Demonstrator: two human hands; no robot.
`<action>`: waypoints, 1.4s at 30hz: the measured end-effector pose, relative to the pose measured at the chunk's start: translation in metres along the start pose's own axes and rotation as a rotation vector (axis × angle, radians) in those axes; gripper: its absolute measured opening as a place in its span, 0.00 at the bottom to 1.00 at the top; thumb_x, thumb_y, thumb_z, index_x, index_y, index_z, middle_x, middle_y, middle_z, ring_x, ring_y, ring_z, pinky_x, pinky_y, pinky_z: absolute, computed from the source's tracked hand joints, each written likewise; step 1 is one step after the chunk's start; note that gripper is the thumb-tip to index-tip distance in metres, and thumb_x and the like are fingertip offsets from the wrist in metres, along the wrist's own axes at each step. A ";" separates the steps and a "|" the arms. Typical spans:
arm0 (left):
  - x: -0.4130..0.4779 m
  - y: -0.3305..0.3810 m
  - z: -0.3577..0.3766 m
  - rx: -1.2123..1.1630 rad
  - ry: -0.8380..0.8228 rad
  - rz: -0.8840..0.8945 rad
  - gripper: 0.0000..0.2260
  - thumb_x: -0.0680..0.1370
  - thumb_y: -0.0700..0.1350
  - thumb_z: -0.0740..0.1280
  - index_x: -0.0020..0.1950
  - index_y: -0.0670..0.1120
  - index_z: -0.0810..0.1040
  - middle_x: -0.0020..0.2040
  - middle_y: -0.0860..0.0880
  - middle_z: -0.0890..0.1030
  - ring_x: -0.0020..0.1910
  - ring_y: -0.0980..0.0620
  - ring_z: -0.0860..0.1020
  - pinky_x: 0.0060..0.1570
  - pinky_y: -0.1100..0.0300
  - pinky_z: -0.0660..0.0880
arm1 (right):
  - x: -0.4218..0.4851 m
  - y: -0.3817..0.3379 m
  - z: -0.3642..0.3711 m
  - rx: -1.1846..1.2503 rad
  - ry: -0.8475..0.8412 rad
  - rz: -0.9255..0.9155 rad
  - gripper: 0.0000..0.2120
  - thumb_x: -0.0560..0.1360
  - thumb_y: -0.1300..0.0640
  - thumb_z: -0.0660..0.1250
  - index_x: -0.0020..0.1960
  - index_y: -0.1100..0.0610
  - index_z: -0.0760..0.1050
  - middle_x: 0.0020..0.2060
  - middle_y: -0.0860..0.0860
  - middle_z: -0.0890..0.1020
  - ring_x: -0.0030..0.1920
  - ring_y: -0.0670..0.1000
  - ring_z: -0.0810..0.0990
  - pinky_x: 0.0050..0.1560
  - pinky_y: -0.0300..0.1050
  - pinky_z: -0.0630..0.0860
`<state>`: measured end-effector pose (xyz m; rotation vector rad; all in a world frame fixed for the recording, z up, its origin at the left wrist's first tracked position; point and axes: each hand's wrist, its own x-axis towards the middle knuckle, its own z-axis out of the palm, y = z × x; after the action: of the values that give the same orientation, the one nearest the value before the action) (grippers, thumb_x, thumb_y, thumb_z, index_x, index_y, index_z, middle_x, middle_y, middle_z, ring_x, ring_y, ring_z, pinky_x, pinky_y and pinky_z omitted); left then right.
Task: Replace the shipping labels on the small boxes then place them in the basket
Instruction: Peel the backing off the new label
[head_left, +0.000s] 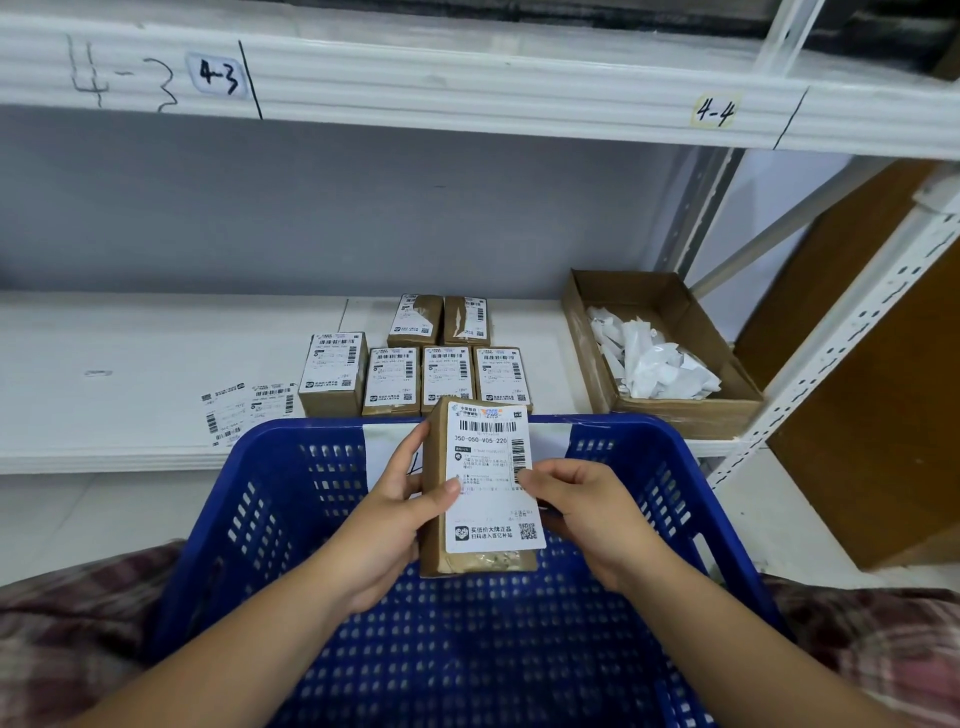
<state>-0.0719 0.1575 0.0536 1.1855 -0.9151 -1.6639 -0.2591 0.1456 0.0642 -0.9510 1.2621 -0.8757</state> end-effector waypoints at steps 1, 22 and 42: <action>0.000 0.000 0.000 0.000 -0.004 -0.002 0.28 0.75 0.37 0.66 0.67 0.64 0.65 0.55 0.46 0.81 0.50 0.51 0.82 0.42 0.57 0.81 | 0.000 0.000 0.000 -0.001 0.001 -0.006 0.09 0.79 0.63 0.65 0.47 0.66 0.82 0.44 0.54 0.87 0.45 0.51 0.85 0.47 0.42 0.81; 0.001 -0.007 0.002 -0.001 0.050 0.002 0.30 0.75 0.38 0.68 0.70 0.63 0.65 0.58 0.42 0.78 0.53 0.47 0.82 0.48 0.47 0.80 | -0.003 0.012 0.007 -0.557 0.176 -0.302 0.06 0.74 0.57 0.72 0.49 0.49 0.78 0.41 0.42 0.82 0.41 0.40 0.81 0.41 0.34 0.78; 0.003 -0.003 -0.003 -0.134 0.079 -0.013 0.23 0.77 0.38 0.65 0.64 0.63 0.69 0.54 0.45 0.83 0.53 0.46 0.81 0.41 0.49 0.80 | 0.000 0.031 0.014 -0.860 0.256 -0.741 0.28 0.71 0.47 0.71 0.69 0.45 0.67 0.69 0.44 0.56 0.66 0.46 0.64 0.64 0.38 0.69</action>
<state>-0.0702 0.1556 0.0488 1.1593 -0.7366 -1.6498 -0.2446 0.1582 0.0358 -2.1344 1.5611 -1.0393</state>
